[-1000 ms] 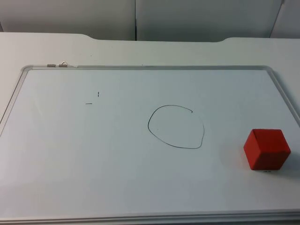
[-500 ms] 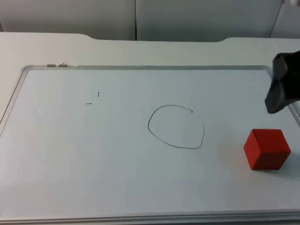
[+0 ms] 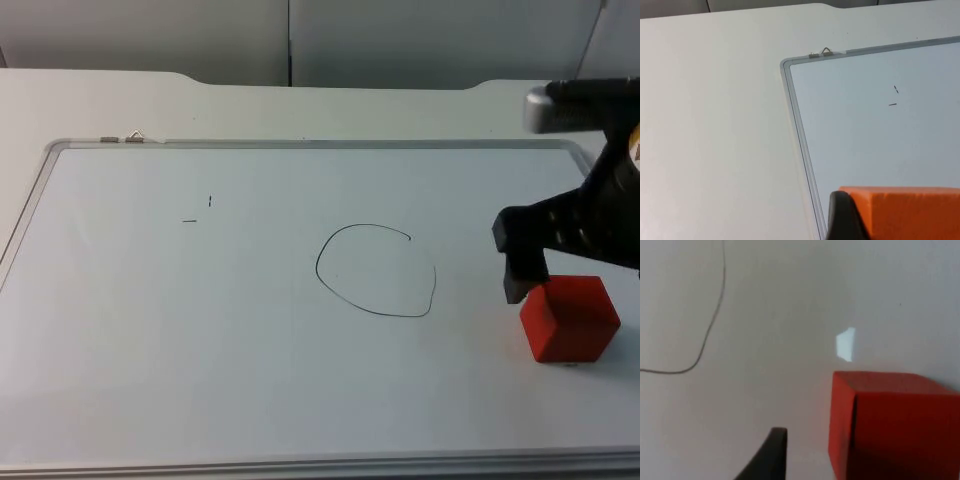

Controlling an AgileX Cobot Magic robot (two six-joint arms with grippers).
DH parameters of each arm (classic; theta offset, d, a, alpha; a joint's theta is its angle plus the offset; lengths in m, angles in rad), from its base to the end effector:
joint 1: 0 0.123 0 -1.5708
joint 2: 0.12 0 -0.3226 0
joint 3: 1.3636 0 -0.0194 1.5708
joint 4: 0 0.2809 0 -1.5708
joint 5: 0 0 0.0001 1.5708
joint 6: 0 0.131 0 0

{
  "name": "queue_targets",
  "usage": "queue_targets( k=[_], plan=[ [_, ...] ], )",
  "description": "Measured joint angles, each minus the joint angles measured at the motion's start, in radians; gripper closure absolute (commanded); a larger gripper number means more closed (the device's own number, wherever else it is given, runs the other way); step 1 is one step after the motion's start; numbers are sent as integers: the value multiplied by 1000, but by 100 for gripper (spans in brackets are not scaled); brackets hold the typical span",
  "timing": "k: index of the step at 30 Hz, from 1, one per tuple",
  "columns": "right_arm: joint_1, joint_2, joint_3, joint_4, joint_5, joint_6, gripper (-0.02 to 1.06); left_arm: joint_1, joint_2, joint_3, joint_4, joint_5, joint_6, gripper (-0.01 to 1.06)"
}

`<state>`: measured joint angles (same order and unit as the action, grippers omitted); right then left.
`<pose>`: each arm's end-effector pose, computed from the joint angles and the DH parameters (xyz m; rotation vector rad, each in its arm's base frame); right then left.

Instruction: Pick up one cube with the left hand and another cube with the right hand. First place the cube in the right hand at the target position, then stack the cube in the left hand on top.

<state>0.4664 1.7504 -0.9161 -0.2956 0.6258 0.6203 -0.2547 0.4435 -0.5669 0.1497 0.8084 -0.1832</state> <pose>0.3159 0.1340 0.1286 -0.0993 2.8692 -0.0958 0.1061 -0.0130 0.3002 0.1271 2.1563 -0.0760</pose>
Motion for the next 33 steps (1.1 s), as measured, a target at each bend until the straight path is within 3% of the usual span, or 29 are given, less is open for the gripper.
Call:
queue_targets(
  k=[3, 10, 17, 18, 20, 26, 33],
  plan=[
    [-28, 38, 0, 0, -27, 0, 9, 0, 0, 0, 0, 0, 0, 105],
    [-33, 47, 0, 15, -65, -4, 42, 0, 0, 14, -2, -8, 0, 105],
    [-33, 55, 0, 30, -60, -4, 62, 0, 0, 20, -8, -12, 0, 105],
    [-33, 55, 0, 30, -62, -4, 73, 0, 0, 20, -8, -14, 0, 105],
    [-33, 55, 0, 30, -62, -4, 103, 0, 0, 20, -8, -14, 0, 105],
    [-33, 25, -7, 14, -48, -34, 105, 0, 0, 20, -10, -14, 0, 105],
    [-29, -231, -74, 14, 38, -175, 105, 0, 0, 20, -10, -14, 0, 105]
  ],
)
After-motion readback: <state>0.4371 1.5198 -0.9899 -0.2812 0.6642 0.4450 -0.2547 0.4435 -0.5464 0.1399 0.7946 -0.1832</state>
